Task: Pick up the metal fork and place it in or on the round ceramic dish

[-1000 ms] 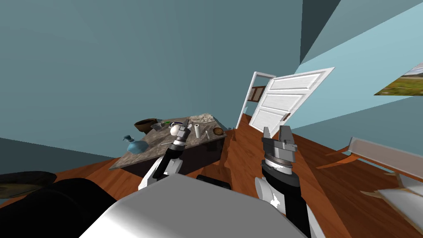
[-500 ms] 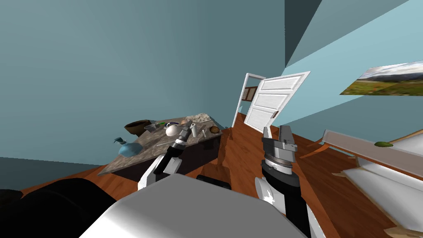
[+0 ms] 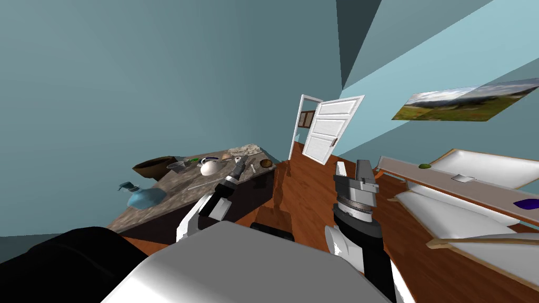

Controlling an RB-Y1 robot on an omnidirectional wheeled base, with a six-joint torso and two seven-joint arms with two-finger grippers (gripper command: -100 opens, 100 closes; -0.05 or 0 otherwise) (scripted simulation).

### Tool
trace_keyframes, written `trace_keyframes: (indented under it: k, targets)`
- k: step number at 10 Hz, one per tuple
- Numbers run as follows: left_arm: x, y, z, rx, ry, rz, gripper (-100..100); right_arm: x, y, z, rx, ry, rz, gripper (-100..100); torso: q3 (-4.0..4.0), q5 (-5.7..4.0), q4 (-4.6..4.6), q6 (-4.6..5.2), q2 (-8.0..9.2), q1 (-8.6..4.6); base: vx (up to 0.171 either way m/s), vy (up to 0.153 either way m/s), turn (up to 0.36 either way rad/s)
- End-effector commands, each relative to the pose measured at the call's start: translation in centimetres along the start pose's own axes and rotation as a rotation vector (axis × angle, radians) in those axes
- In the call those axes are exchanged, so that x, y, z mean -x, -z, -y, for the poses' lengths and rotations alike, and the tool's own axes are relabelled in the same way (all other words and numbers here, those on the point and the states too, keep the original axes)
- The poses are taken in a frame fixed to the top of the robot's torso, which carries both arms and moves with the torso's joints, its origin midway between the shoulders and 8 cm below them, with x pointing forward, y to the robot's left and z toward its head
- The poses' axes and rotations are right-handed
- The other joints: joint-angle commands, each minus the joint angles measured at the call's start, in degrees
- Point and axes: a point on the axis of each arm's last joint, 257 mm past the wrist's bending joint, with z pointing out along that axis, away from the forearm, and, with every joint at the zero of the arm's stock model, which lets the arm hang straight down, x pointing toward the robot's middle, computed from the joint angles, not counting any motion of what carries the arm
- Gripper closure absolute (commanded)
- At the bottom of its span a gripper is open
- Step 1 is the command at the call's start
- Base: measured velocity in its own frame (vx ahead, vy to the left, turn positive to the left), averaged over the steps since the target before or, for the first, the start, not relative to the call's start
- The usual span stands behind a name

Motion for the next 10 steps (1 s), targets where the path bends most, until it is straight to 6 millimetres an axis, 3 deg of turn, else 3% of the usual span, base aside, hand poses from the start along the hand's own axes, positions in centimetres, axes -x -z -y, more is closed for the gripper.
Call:
trace_keyframes:
  k: [1, 10]
  targets:
    - [-0.1, -0.3, -0.8, 0.034, -0.037, -0.016, -100, 0.0, 0.0, 0.0, 0.000, 0.000, 0.000, 0, 0.00, 0.00, 0.00, 0.00, 0.00, 0.00, -0.058, -0.041, -0.199]
    - [-0.4, -0.5, -5.5, 0.209, -0.158, -0.062, -100, 0.0, 0.0, 0.0, 0.000, 0.000, 0.000, 0, -0.06, 0.02, -0.02, 0.01, -0.10, 0.09, -0.035, -0.031, -0.149]
